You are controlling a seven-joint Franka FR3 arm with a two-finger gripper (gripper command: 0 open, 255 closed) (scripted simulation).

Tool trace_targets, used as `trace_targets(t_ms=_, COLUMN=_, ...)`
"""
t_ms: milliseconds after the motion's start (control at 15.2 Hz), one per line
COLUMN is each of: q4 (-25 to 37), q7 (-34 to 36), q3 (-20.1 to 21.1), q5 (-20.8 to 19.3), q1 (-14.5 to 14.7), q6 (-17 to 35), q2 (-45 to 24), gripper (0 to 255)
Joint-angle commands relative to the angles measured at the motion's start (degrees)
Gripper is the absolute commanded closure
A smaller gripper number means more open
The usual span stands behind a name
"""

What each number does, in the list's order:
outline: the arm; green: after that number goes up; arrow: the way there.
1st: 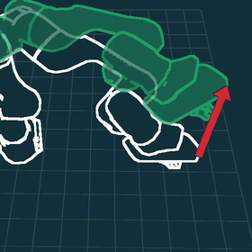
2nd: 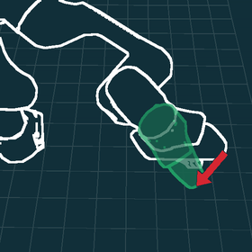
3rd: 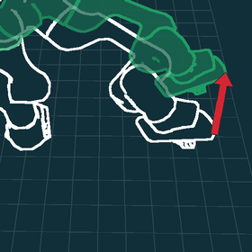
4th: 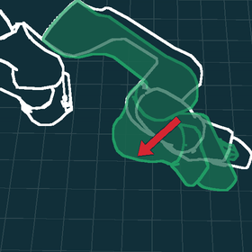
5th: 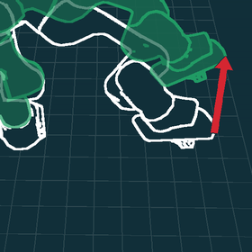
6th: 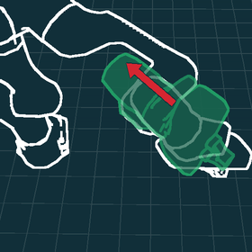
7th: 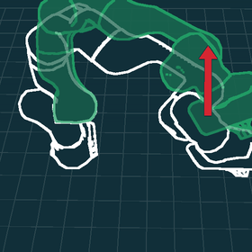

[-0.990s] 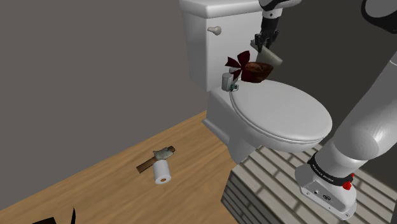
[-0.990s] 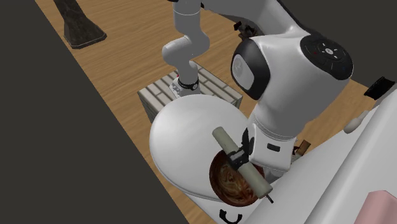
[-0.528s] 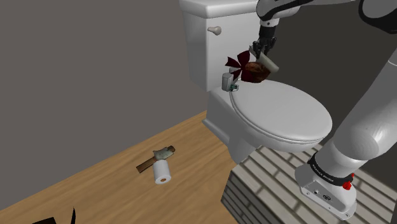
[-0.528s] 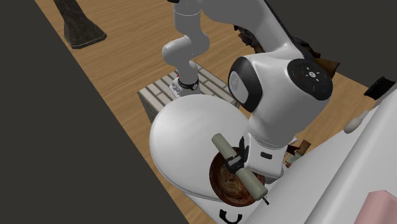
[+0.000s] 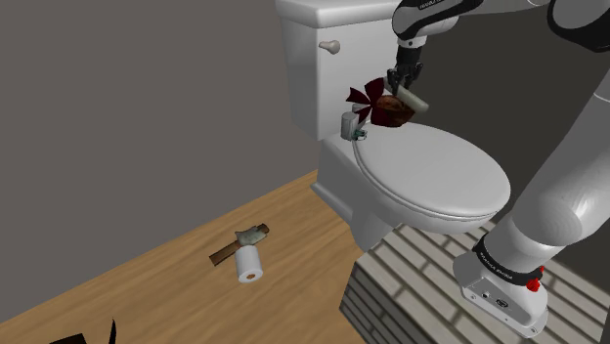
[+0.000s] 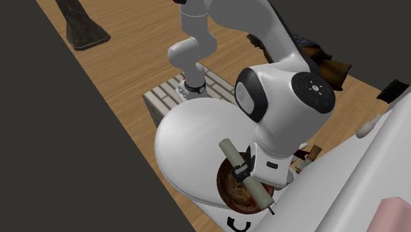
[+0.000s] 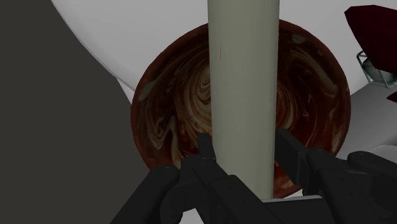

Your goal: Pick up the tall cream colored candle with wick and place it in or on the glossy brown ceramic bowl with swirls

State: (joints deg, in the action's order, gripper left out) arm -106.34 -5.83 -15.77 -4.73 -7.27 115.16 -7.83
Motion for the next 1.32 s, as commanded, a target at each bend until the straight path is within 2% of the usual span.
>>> trace_targets(t_ms=0, q4=0.0, q7=0.0, q3=0.0, q5=0.0, q1=0.0, q6=0.0, q2=0.0, gripper=255)
trace_targets(t_ms=66, q4=0.0, q7=0.0, q3=0.0, q5=0.0, q1=0.0, q6=0.0, q2=0.0, gripper=255)
trace_targets(t_ms=132, q4=0.0, q7=0.0, q3=0.0, q5=0.0, q1=0.0, q6=0.0, q2=0.0, gripper=0)
trace_targets(t_ms=462, q4=0.0, q7=0.0, q3=0.0, q5=0.0, q1=0.0, q6=0.0, q2=0.0, gripper=0)
trace_targets(t_ms=726, q4=5.4, q7=0.2, q3=0.2, q5=-0.3, q1=0.4, q6=-6.9, q2=1.6, gripper=0)
trace_targets(t_ms=1254, q4=5.4, q7=0.2, q3=0.2, q5=-0.3, q1=0.4, q6=-6.9, q2=1.6, gripper=0)
